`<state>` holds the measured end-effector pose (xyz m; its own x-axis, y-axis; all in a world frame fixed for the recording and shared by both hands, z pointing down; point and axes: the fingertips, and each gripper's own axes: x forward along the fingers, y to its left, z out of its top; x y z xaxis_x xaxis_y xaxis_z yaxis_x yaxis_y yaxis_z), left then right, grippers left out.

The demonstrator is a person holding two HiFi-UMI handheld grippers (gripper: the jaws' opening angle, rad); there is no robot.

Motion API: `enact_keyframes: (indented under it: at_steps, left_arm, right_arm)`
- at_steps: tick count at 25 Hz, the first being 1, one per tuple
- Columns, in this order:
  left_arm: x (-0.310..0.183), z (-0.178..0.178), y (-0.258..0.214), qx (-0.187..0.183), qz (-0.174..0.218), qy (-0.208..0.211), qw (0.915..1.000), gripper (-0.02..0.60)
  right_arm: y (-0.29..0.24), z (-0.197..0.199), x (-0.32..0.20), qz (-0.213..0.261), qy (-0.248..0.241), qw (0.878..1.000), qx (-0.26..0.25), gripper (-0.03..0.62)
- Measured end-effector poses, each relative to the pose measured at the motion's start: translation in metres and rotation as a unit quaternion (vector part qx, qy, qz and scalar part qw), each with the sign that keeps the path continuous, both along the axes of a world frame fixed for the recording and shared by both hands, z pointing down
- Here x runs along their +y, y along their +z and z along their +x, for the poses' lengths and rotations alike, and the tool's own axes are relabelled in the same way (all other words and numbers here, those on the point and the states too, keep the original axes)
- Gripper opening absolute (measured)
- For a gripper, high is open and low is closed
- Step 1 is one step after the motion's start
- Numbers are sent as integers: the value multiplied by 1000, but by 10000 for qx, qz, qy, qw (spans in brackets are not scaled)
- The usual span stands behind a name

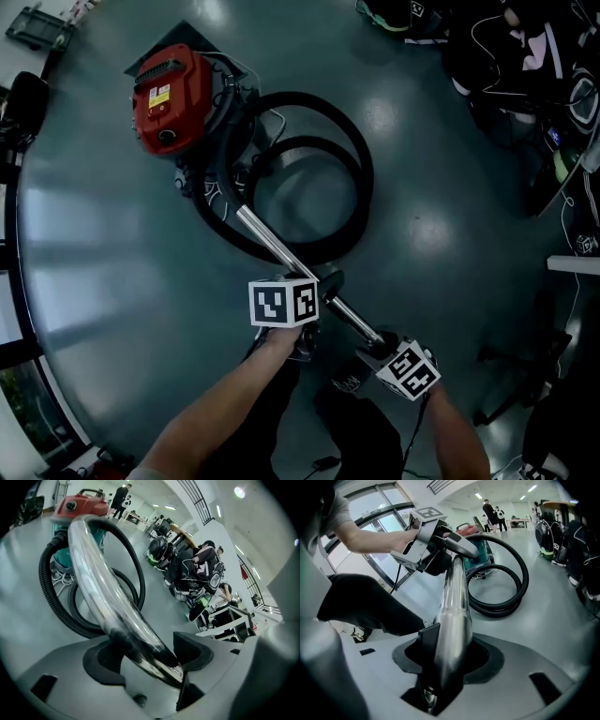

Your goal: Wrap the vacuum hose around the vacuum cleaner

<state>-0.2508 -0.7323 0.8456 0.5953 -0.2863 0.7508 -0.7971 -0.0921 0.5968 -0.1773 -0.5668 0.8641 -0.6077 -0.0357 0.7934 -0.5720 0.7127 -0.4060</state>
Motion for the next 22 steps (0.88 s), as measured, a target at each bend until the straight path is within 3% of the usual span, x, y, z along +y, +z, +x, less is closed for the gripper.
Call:
enact_keyframes:
  at_steps: [7, 10, 12, 14, 16, 22]
  left_arm:
    - [0, -6, 51, 446, -431, 915, 9939, 337]
    - [5, -11, 70, 183, -299, 1692, 9850, 337]
    - [9, -16, 84, -191, -8, 2375, 9712, 337]
    - [10, -18, 98, -556, 416, 3015, 9510, 337]
    - [7, -18, 107, -894, 942, 3595, 9241, 337]
    - [-16, -16, 123, -1665, 2383, 4863, 8240, 337]
  right_arm:
    - [65, 4, -27, 57, -472, 9987, -184, 192]
    - [93, 15, -38, 81, -562, 9983, -158, 192]
    - [109, 21, -46, 81, -627, 9979, -164, 192]
    - [124, 28, -55, 135, -759, 9968, -195, 192]
    - [140, 38, -63, 174, -897, 9956, -200, 192]
    - [188, 71, -85, 229, -1455, 9891, 30, 192]
